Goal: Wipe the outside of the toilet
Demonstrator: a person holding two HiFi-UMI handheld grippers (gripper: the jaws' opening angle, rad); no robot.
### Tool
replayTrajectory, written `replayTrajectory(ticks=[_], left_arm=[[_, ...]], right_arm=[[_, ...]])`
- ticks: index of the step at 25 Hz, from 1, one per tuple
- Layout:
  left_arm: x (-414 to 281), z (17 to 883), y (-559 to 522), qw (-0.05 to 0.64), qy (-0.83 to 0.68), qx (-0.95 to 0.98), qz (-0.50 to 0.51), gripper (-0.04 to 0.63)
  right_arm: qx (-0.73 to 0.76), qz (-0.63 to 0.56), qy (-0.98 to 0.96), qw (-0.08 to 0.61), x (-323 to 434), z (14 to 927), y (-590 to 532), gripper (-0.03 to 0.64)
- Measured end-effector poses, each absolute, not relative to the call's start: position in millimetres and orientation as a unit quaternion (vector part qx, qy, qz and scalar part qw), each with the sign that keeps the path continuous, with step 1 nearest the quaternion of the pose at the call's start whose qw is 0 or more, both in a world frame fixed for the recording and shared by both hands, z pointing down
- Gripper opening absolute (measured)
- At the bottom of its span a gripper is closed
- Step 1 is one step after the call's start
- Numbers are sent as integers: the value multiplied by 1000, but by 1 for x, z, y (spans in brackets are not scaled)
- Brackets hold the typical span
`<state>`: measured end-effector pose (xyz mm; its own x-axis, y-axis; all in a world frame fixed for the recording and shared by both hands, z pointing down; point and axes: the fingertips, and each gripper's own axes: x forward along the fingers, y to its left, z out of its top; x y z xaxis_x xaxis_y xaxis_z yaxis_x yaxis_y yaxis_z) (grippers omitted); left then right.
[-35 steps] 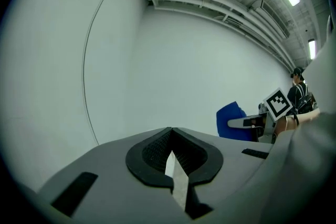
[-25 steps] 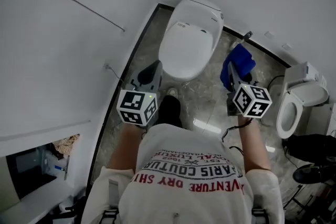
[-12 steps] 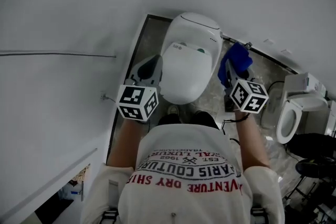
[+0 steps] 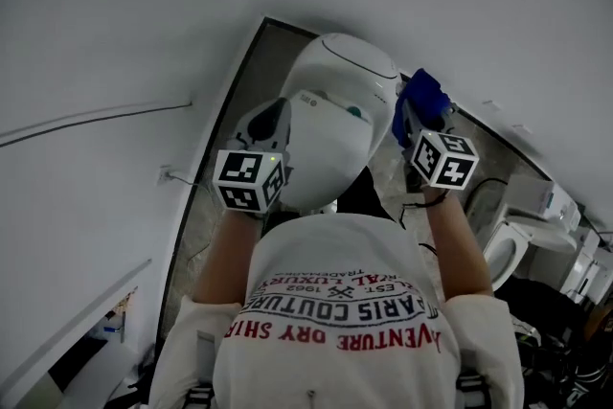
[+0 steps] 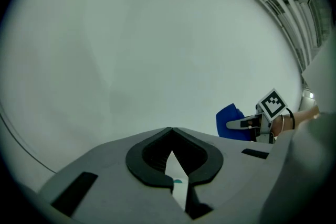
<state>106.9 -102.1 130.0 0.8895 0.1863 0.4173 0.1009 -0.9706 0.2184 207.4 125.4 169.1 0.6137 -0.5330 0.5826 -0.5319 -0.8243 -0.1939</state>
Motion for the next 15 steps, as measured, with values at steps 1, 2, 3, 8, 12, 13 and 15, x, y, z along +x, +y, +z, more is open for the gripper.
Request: replayTrajectory(ticks=[1,2,3,8,12,13,15], left_arm=[[118,139,-100,101,59,967,227,8],[129,148,-98,109,45,966,232,8],[141,158,-96,118,33,964,237,8],[200,213,-79,155,-1,952,264,8],[234,254,-71,168,-28,945,281,8],[240,266,-71,174,-34,942,284,8],[249,289,-73,190,-54,936,290,8]], right_arm=[[-891,-336,307,-7,226,179,128,72],[-882,-348,317,-16,244,190,129,72],[-874,-358,326,-25,261,202,130,72],[-833,-404,367,-89,340,271,138,72],[-794,-438,403,-120,386,332,135,72],[-785,-447,412,-120,395,347,132,72],[-766,-464,428,-119,411,376,125,72]])
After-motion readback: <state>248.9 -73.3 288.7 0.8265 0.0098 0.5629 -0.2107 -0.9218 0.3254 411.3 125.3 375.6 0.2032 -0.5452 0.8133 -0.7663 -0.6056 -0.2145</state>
